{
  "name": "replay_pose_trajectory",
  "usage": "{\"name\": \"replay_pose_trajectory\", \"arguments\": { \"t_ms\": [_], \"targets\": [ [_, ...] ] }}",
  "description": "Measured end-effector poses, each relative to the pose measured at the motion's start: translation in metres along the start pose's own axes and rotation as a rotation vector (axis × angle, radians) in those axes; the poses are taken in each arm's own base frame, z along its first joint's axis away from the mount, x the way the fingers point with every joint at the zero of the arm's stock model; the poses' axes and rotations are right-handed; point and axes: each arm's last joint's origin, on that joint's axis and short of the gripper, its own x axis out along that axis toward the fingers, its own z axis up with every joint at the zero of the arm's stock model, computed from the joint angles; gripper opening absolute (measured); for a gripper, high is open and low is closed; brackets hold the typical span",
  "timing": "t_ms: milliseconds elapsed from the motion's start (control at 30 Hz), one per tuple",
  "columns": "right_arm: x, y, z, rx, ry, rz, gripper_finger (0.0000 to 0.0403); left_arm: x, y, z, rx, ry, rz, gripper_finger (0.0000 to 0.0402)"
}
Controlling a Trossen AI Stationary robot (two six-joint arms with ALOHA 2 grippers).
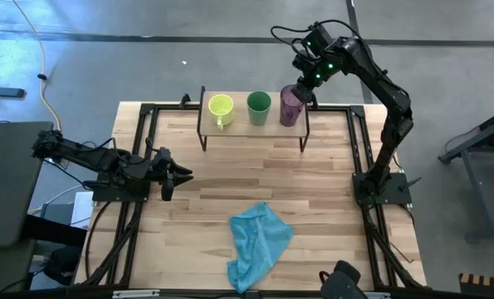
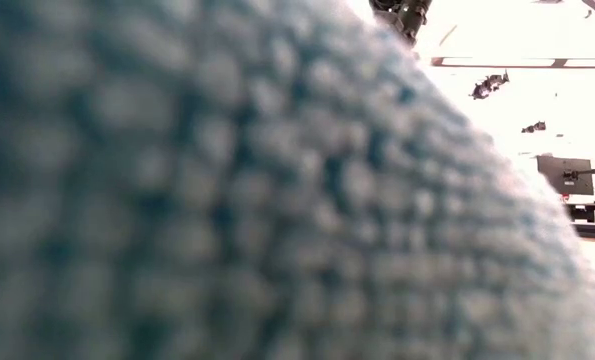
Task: Stack small to large cups/mugs on shelf
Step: Put the violet cup on the shelf, then return to Home Position
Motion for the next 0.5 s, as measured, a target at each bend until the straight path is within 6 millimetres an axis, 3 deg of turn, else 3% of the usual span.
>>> {"name": "replay_pose_trajectory", "arguments": {
  "t_ms": [167,500],
  "targets": [
    [0.0000,0.0000,0.0000,-0.022,0.000,0.000,0.0047,0.0000,0.0000,0.0000,0.000,0.000,0.000,0.0104],
    [0.0000,0.0003,0.0001,-0.018,-0.002,0.009,0.0104,-0.0001,-0.0001,0.0000,0.000,0.000,-0.001,0.0104]
  ]
}}
